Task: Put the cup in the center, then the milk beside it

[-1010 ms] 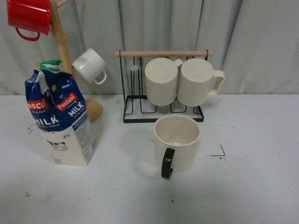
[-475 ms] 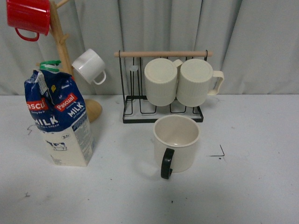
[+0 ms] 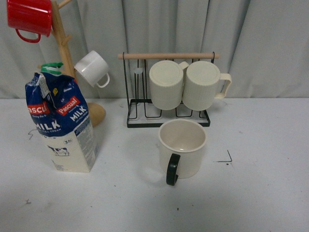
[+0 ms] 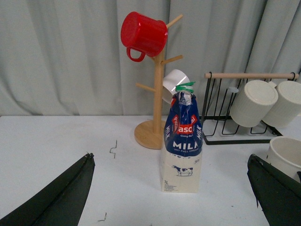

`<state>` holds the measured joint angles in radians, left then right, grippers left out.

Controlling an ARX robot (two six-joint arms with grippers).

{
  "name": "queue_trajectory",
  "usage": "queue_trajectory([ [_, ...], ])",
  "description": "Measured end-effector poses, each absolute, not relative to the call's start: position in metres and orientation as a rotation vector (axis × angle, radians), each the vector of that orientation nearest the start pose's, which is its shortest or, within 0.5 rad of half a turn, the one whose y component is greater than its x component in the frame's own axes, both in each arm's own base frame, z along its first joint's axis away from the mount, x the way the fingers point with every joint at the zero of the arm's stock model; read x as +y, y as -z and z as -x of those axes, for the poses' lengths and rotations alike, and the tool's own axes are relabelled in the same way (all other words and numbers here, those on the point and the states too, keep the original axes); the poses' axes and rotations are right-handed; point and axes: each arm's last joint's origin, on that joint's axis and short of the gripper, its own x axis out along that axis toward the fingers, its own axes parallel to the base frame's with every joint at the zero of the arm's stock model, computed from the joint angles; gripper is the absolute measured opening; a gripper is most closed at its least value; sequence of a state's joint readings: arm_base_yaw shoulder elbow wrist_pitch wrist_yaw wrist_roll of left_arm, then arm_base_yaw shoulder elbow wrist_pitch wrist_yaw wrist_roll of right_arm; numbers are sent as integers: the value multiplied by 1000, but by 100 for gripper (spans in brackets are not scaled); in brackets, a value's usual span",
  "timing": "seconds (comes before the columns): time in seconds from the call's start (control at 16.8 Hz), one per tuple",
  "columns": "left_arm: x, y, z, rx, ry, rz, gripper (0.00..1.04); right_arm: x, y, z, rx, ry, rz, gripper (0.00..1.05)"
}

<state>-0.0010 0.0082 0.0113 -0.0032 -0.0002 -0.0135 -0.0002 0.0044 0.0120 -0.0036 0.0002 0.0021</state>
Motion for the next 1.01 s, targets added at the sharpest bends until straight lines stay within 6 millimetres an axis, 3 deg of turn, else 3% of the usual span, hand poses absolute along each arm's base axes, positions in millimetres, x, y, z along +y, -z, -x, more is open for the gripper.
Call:
queue_trajectory([
  [0.12, 0, -165, -98, 18, 5, 19, 98, 0, -167, -97, -4, 0, -2, 68],
  [0.36, 4, -175, -99, 460, 28, 178, 98, 0, -167, -97, -4, 0, -2, 88],
  [0.42, 6, -189, -101, 553, 4, 257, 98, 0, -167, -97, -4, 0, -2, 99],
  [0.48, 2, -230, -110, 419, 52, 281, 98, 0, -167, -97, -4, 0, -2, 98],
  [0.53, -9, -258, -167, 333, 158, 219, 98, 0, -167, -97, -4, 0, -2, 98],
  [0.59, -13, -271, -243, 314, 205, 121, 98, 0, -167, -97, -4, 0, -2, 98],
  [0.65, -11, -260, -282, 406, 231, 102, 98, 0, -167, -97, -4, 0, -2, 98],
  [0.83, -5, -229, -320, 522, 223, 104, 98, 0, -167, -97, -4, 0, -2, 98],
  [1.01, -7, -220, -341, 534, 199, 50, 98, 0, -167, -97, -4, 0, -2, 98],
])
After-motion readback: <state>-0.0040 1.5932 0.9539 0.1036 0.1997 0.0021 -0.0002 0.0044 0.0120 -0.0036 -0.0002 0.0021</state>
